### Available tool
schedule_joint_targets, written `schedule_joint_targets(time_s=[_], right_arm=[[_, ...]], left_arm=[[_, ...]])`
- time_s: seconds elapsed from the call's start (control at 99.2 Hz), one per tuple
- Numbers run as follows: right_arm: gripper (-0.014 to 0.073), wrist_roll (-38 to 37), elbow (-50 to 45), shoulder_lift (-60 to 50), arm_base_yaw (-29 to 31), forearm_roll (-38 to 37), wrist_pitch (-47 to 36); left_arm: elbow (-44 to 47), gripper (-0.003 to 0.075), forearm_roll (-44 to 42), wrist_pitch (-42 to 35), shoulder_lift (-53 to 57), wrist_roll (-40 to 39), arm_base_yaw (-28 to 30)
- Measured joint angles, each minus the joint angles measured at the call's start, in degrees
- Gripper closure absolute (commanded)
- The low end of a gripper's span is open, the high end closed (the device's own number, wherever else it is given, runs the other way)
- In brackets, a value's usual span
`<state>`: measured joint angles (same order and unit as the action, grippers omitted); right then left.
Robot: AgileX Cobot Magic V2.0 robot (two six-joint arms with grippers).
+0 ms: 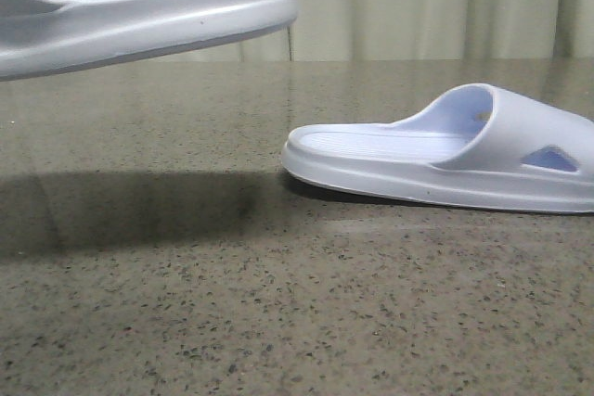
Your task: Insert blue slippers together front up
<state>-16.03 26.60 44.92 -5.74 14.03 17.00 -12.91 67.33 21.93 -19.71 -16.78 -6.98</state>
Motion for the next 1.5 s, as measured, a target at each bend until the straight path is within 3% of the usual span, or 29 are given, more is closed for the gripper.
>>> schedule_joint_targets(time_s=[0.322,1.149,1.501], right_arm=[[0.0274,-0.26,0.00,6.28,0.00,5.22,-2.41],[0.0274,-0.40,0.33,16.71,-0.02,9.21,-6.20],[0.0275,-0.40,0.68,18.51,-4.44,11.01,-7.77]], left_arm=[[0.00,0.0704,0.00,0.50,0.00,0.38,0.00],[0.00,0.0704,0.00,0.53,0.00,0.49,0.00],[0.00,0.0704,0.00,0.53,0.00,0.49,0.00]])
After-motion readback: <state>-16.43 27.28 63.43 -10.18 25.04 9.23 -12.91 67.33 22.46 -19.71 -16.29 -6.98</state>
